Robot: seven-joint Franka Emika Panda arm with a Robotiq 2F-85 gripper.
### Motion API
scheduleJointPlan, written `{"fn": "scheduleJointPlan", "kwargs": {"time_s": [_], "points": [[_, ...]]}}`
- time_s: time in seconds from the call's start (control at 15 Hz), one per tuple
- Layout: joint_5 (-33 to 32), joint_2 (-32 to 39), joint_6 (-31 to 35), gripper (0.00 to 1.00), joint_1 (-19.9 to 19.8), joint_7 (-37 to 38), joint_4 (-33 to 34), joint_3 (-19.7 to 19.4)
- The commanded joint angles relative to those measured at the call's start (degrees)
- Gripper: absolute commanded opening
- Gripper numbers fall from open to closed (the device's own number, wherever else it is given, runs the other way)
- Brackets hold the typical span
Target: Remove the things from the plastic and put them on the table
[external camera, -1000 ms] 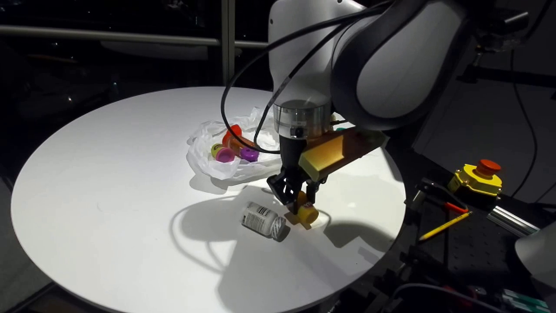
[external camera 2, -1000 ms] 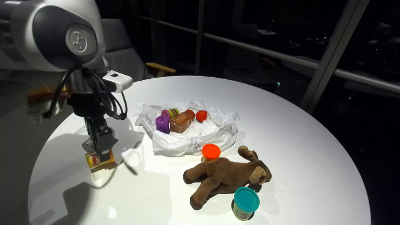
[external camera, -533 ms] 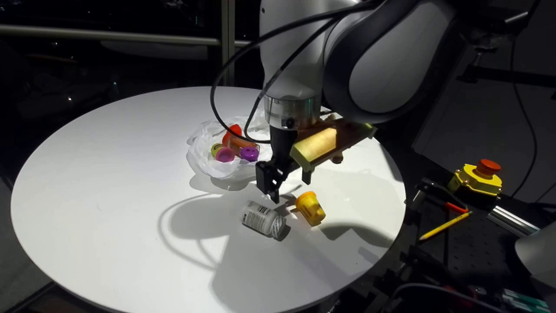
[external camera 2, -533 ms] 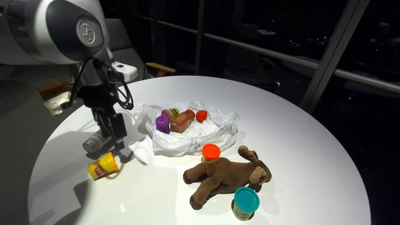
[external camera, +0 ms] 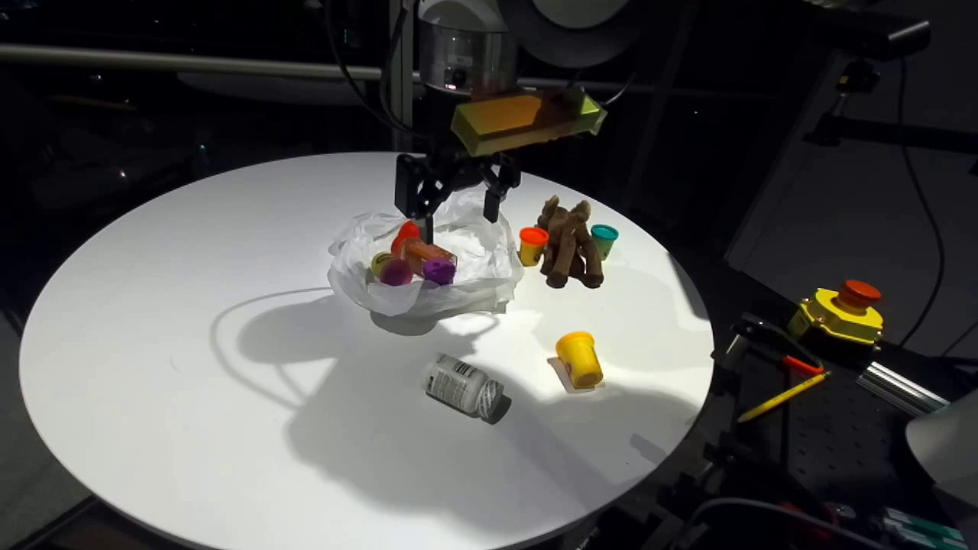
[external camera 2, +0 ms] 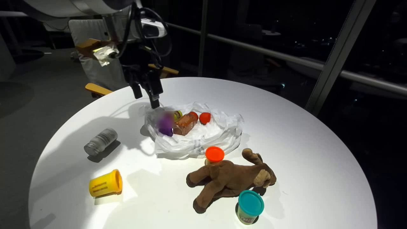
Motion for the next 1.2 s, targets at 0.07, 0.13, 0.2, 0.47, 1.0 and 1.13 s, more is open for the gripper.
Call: {"fn": "scheduleJointPlan", "kwargs": {"time_s": [0.07, 0.13, 0.2, 0.47, 1.0, 1.13], "points": [[1.33, 6.55, -4.3, 1.0, -2.44, -3.7, 9.35, 0.24], [2.25, 7.78, -5.23, 1.0, -2.97, -4.48, 10.72, 0.52], [3.06, 9.11, -5.96, 1.0, -3.43, -5.11, 12.03, 0.67], [7.38, 13.23, -8.53, 1.0, -4.58, -8.29, 15.8, 0.91], [16.82, 17.29, -9.69, 1.0, -7.46, -13.75, 18.01, 2.49], [18.2, 18.02, -9.02, 1.0, -7.56, -14.13, 18.51, 2.55]]}}
